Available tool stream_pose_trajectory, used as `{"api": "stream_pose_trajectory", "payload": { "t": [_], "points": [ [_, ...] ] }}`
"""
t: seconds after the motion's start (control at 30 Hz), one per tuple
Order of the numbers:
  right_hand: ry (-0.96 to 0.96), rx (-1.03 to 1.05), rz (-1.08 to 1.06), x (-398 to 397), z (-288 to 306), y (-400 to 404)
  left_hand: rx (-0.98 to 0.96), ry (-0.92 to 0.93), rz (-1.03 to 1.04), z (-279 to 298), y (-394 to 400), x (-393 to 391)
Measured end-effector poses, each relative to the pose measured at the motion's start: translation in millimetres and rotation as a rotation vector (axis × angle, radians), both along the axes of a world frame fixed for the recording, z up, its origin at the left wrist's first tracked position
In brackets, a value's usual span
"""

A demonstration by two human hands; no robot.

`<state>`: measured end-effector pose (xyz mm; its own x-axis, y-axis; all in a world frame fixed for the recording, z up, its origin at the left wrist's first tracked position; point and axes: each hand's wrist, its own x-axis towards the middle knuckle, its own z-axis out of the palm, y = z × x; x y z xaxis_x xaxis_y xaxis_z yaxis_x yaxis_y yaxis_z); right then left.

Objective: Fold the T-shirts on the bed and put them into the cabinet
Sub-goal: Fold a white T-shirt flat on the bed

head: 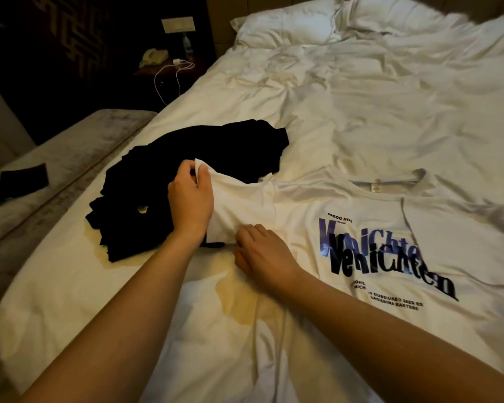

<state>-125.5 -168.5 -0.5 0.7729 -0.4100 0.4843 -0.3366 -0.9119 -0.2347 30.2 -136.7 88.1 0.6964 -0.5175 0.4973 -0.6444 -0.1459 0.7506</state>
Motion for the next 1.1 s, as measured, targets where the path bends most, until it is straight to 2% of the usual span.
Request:
{"api": "stream_pose_trajectory", "payload": {
  "t": [0.07, 0.13, 0.23, 0.37, 0.53, 0.63, 0.73, 0.9, 1.1],
  "points": [
    [0.101, 0.014, -0.064, -3.6, -0.6, 0.2, 0.099, -0.001, 0.000, 7.5, -8.3, 1.0],
    [0.218, -0.069, -0.170, -3.8, -2.7, -0.5, 0.180, 0.008, 0.016, 10.9, -12.2, 2.8],
    [0.232, -0.158, -0.268, 3.7, -1.1, -7.2, 0.232, 0.054, 0.019, 6.5, -12.7, 11.6],
    [0.133, -0.185, -0.278, 19.8, 5.5, -24.5, 0.286, 0.154, 0.021, -1.7, -12.0, 26.9],
    [0.223, -0.121, -0.176, 32.0, 3.5, -27.2, 0.299, 0.252, -0.002, -9.7, -8.3, 43.8],
    [0.187, -0.124, -0.125, 37.0, 2.0, -22.9, 0.282, 0.251, -0.012, -12.8, -8.9, 44.8],
    [0.225, -0.002, -0.122, 47.5, 7.3, -13.4, 0.252, 0.308, -0.012, -15.5, -10.0, 41.7],
    [0.069, 0.201, -0.158, 64.8, 15.6, -4.2, 0.193, 0.486, -0.047, -9.3, -12.9, 40.4],
    [-0.176, 0.335, -0.123, 51.7, 15.2, -3.8, 0.261, 0.499, -0.093, -3.6, -10.9, 52.9]
  ]
}}
